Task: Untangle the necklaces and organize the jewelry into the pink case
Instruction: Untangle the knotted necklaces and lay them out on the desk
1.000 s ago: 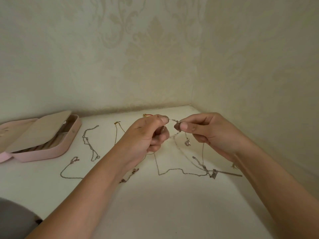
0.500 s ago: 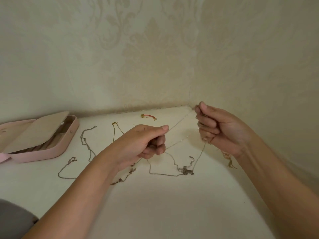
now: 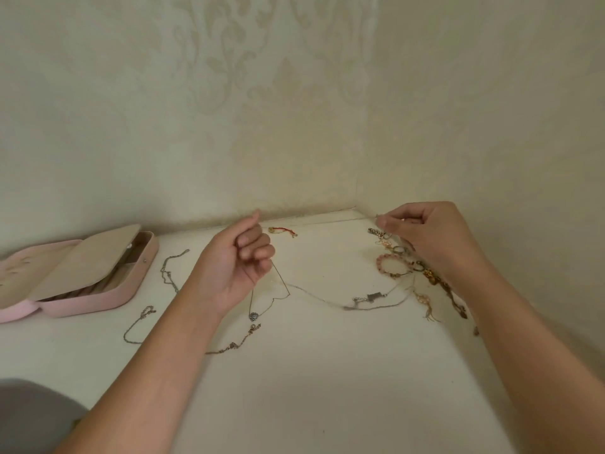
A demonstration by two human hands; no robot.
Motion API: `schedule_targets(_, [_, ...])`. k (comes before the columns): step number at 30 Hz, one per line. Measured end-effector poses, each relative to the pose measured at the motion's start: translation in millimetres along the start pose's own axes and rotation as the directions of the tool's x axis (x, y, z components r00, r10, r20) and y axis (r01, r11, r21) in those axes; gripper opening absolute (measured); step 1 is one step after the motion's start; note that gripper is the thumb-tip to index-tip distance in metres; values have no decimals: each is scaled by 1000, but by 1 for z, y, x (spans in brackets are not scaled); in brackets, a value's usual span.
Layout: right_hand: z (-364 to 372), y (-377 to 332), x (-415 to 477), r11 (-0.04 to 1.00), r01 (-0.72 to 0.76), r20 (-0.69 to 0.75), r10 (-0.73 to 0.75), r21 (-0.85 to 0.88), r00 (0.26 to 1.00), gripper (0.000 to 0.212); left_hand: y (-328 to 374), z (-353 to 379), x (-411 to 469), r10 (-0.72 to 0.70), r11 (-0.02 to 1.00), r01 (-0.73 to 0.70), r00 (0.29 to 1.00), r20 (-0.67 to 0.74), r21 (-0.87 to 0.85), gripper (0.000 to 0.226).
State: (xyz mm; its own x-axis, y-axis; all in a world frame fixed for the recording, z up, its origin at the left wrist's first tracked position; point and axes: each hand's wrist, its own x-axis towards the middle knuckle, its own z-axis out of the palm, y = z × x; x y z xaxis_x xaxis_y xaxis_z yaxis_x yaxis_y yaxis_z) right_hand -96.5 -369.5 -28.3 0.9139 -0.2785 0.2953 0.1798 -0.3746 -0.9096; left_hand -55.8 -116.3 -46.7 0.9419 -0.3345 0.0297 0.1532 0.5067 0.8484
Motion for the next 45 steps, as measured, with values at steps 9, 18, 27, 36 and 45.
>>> schedule_targets(9, [2, 3, 4, 993, 68, -181, -85, -99, 980, 10, 16, -28, -29, -329, 941, 337, 901, 282, 22, 25])
schedule_targets(18, [-3, 8, 7, 990, 85, -225, -108, -110, 968, 7, 38, -58, -64, -198, 964, 235, 946, 258, -121, 50])
schedule_targets(27, [5, 11, 2, 978, 121, -223, -158, -171, 962, 11, 45, -52, -72, -331, 923, 289, 933, 142, 253, 39])
schedule_targets(36, [15, 15, 0, 926, 114, -111, -163, -360, 980, 9, 21, -42, -75, -649, 719, 260, 584, 488, 645, 60])
schedule_targets(45, [4, 10, -4, 723, 11, 308, 281, -690, 909, 13, -12, -39, -85, -412, 910, 414, 898, 154, 17, 67])
